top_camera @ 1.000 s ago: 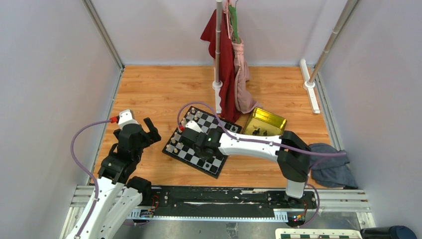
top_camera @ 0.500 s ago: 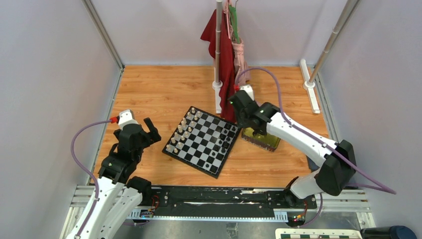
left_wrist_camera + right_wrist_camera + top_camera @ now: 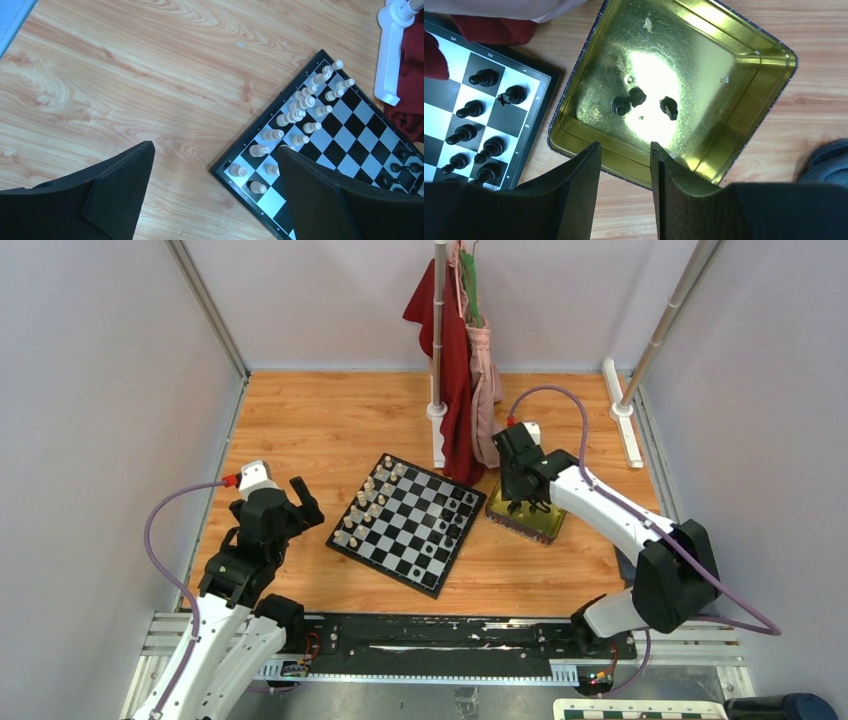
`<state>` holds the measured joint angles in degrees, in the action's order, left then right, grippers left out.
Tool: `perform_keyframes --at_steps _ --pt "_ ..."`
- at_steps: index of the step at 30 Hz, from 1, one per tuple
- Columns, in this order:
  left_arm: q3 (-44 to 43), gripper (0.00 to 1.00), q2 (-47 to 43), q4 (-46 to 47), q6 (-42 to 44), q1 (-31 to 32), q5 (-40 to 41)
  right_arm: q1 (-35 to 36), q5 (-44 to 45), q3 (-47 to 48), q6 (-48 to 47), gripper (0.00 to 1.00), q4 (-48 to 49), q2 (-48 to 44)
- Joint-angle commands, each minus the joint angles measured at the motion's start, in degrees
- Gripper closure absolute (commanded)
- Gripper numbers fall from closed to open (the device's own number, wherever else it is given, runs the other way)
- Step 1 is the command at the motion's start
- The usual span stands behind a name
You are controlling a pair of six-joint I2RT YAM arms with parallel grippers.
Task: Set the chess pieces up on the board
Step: Pick up the chess piece from the storage box.
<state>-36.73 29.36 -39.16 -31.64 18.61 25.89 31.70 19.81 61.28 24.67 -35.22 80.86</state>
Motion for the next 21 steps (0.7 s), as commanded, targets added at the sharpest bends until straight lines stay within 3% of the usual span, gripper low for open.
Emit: perform_keyframes --at_steps 1,21 --pt "0.4 0.0 0.5 0.7 0.6 0.3 -0.1 -1.3 -2.8 -2.2 0.7 0.55 3.2 1.8" --pt "0.4 0.0 1.7 0.7 0.6 0.3 0.1 -3.5 -5.8 -2.1 -0.4 0.62 7.0 8.9"
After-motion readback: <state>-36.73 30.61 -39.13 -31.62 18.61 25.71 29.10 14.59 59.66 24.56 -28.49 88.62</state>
